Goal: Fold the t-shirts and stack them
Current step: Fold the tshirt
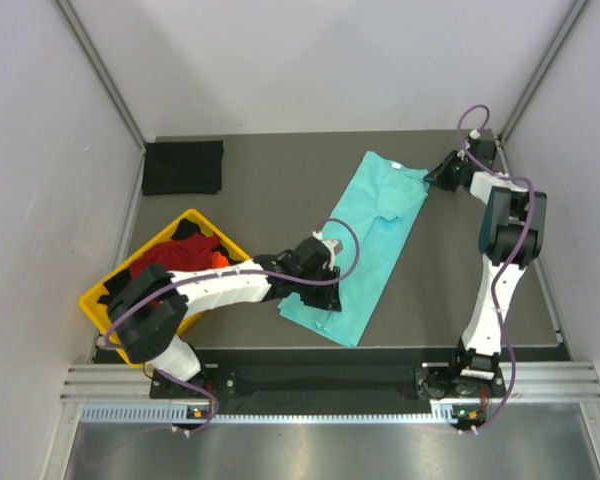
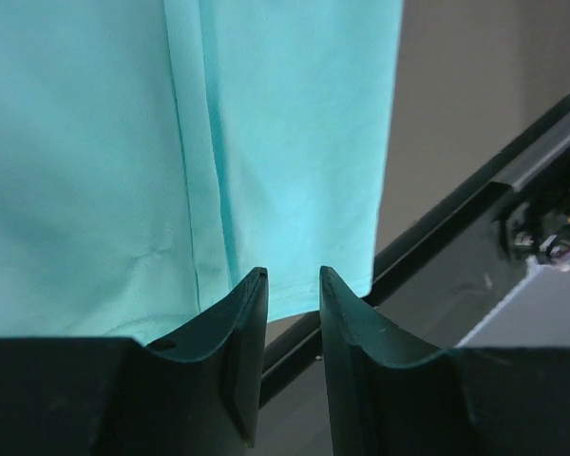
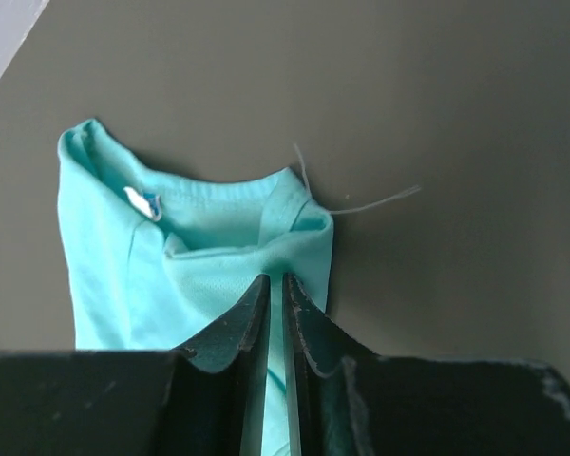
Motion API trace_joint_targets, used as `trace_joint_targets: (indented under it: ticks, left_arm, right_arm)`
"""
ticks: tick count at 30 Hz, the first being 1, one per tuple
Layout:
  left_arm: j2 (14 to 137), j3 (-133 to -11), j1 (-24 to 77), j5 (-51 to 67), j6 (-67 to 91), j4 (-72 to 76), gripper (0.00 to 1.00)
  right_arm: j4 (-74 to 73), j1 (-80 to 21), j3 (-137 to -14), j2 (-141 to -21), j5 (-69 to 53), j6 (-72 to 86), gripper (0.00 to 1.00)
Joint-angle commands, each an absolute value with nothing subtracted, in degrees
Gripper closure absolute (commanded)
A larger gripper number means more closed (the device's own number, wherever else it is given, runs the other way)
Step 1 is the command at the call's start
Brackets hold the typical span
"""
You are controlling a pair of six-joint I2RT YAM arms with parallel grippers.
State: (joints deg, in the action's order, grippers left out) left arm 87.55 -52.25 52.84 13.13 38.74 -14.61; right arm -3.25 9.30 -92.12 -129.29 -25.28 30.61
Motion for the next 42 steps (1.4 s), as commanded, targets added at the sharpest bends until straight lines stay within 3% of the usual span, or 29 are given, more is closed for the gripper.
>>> trace_joint_targets:
  ticks: [1, 14, 26, 31, 35, 42]
  left_arm:
    - [92.53, -50.54, 55.10, 9.05, 39.64, -10.72, 0.66]
    - [99.58, -49.66, 57.83, 6.76, 41.48, -8.88, 0.67]
    - [98.88, -64.49, 57.83, 3.69, 39.21, -21.70, 0.63]
    - [96.51, -71.36, 56.61, 2.46, 34.29, -30.05, 0.62]
    - [92.82, -69.71, 53.97, 0.53, 31.73, -33.92, 0.62]
    - [84.48, -62.23, 45.80, 2.38, 29.88, -35.68, 0.62]
  right_arm:
    - [-4.38, 8.88, -96.59, -131.22, -22.16, 29.19, 0.89]
    - [-16.61, 8.96, -113.80, -140.79, -18.28, 27.60, 0.92]
    - [-18.28, 9.67, -124.36, -145.64, -17.67, 28.57, 0.90]
    - [-19.43, 11.16, -119.21, -140.46, -16.35, 29.53, 0.73]
    - [-16.26, 11.34, -110.93, -132.47, -20.12, 28.92, 0.61]
    - [-8.72, 11.16, -99.43, -128.15, -24.78, 28.91, 0.63]
